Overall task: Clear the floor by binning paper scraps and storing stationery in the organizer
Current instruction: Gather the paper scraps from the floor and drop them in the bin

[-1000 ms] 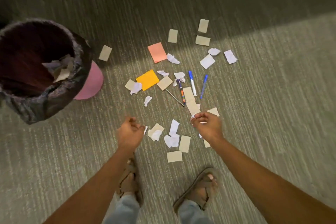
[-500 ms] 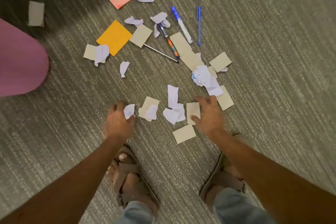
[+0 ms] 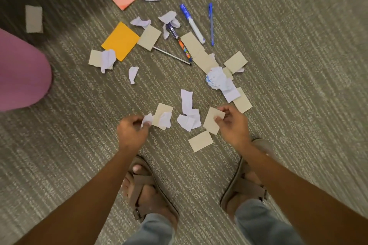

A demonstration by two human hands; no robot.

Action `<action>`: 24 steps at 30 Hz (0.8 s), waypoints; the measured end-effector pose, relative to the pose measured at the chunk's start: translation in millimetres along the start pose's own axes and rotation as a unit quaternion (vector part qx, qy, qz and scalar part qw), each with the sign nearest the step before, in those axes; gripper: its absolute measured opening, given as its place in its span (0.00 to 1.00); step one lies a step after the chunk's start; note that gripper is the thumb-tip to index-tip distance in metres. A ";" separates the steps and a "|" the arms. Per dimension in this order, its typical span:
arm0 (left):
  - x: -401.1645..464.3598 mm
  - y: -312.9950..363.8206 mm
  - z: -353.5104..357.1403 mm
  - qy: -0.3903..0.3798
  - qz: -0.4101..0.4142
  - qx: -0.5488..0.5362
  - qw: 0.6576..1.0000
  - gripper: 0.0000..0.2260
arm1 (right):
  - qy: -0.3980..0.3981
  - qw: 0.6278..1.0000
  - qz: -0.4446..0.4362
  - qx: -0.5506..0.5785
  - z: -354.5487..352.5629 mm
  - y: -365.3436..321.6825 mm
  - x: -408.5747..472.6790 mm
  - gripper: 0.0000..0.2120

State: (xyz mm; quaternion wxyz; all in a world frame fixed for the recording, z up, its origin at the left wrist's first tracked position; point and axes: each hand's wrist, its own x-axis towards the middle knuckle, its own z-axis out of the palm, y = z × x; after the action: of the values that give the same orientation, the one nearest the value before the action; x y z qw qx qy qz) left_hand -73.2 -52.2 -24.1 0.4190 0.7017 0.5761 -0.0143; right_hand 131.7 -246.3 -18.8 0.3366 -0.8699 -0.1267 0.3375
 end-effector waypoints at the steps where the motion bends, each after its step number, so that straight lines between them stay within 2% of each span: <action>1: -1.7 3.8 0.8 0.000 -0.007 0.002 1.000 0.07 | 0.000 1.000 0.011 0.026 0.1 -2.9 -4.1 0.10; 4: -1.9 14.1 16.1 -0.007 -0.011 0.074 0.997 0.10 | -0.026 0.994 0.054 0.091 14.8 -7.9 -12.3 0.11; 6: -1.3 25.1 30.4 -0.006 -0.005 0.117 0.993 0.08 | -0.037 0.994 0.029 0.096 32.5 -7.5 -14.2 0.12; 10: 2.0 40.6 52.0 -0.006 0.011 0.175 0.985 0.07 | -0.041 0.998 -0.046 0.009 64.7 -5.7 -9.3 0.11; 12: 4.4 42.7 57.5 0.002 -0.008 0.185 0.983 0.06 | -0.019 0.995 -0.082 -0.052 75.1 -5.9 -7.6 0.10; 14: 4.7 43.9 59.0 0.004 -0.043 0.175 0.984 0.07 | 0.011 0.990 -0.089 -0.111 79.7 -7.1 -8.2 0.08; 16: 3.2 44.4 58.6 0.004 -0.065 0.143 0.988 0.07 | 0.023 0.991 -0.068 -0.116 79.3 -6.3 -10.0 0.07; 21: 4.7 40.8 48.5 0.012 -0.092 -0.021 0.995 0.14 | -0.020 0.998 0.014 0.054 61.1 -1.3 -19.1 0.12; 24: 9.3 45.4 40.0 -0.031 -0.089 -0.052 0.994 0.13 | -0.039 0.992 0.064 0.097 42.0 8.8 -22.4 0.19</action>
State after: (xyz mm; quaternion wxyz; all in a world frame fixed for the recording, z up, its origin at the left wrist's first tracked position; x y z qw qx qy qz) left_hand -14.4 -68.3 -28.8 0.4694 0.6244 0.6229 -0.0427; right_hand 86.8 -241.9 -36.4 0.3916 -0.8256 -0.0503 0.4032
